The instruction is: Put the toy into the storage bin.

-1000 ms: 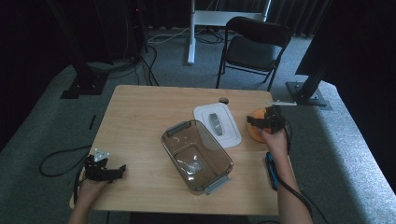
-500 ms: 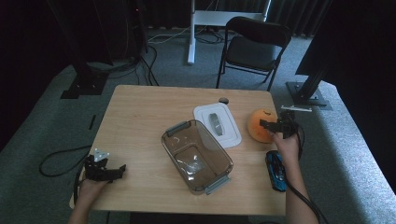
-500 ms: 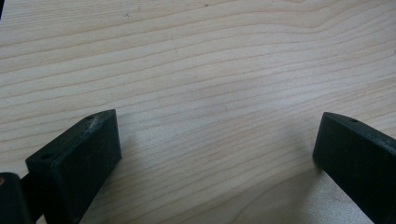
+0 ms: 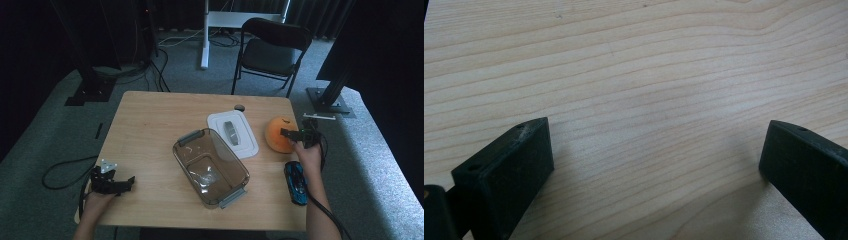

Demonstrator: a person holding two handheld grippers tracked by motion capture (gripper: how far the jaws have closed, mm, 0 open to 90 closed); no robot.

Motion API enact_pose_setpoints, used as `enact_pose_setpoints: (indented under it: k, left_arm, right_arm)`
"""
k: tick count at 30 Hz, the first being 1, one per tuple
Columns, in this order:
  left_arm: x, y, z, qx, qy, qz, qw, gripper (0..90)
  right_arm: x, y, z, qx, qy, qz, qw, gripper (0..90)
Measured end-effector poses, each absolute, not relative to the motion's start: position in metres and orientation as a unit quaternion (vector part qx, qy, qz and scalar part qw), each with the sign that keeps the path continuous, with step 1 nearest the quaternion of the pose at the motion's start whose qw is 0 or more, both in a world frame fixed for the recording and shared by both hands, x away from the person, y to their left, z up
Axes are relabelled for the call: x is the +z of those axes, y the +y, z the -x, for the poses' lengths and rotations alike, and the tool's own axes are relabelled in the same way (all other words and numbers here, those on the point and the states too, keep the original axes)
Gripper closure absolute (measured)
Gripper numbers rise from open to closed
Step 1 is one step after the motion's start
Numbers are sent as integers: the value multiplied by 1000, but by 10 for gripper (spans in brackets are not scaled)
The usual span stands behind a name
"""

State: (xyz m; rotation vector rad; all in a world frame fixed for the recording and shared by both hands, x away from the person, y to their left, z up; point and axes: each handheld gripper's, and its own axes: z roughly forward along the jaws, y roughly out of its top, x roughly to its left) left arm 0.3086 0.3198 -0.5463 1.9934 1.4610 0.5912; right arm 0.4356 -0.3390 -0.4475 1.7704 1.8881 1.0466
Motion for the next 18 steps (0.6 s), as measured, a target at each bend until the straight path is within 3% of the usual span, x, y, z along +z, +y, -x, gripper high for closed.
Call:
enact_pose_setpoints:
  k: [18]
  left_arm:
    - [-546,320,-309,222,549,-749,296,13]
  right_arm:
    - [-473,-325,-451,326,683,-634,160,137]
